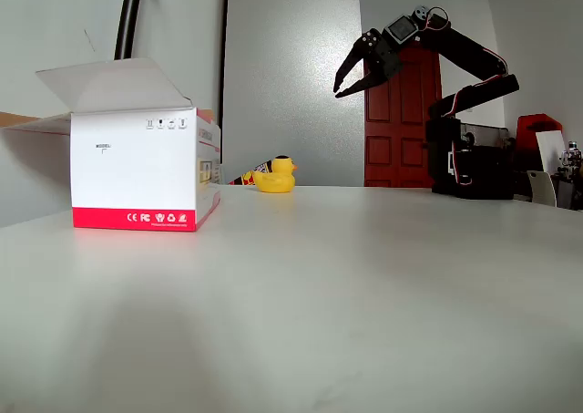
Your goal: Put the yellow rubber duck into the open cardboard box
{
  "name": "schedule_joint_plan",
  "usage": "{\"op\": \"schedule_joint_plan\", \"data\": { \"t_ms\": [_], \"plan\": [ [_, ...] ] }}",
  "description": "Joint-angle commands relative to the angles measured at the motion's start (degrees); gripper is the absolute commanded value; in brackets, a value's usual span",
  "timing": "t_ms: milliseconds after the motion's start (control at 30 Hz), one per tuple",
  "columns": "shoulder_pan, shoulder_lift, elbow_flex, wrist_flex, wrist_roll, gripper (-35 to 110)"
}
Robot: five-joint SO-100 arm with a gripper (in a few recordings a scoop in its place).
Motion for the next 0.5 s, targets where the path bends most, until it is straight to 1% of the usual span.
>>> {"op": "schedule_joint_plan", "data": {
  "t_ms": [0, 133, 233, 333, 467],
  "plan": [
    [-1.93, -2.46, -4.66, -0.53, -0.44, -1],
    [-2.02, -11.16, -9.49, -0.53, -0.88, -1],
    [-1.76, -17.93, -12.57, -0.62, -7.29, 0],
    [-1.93, -21.8, -13.01, -3.52, -7.12, 3],
    [-2.99, -28.74, -15.82, -3.69, -5.62, 7]
  ]
}}
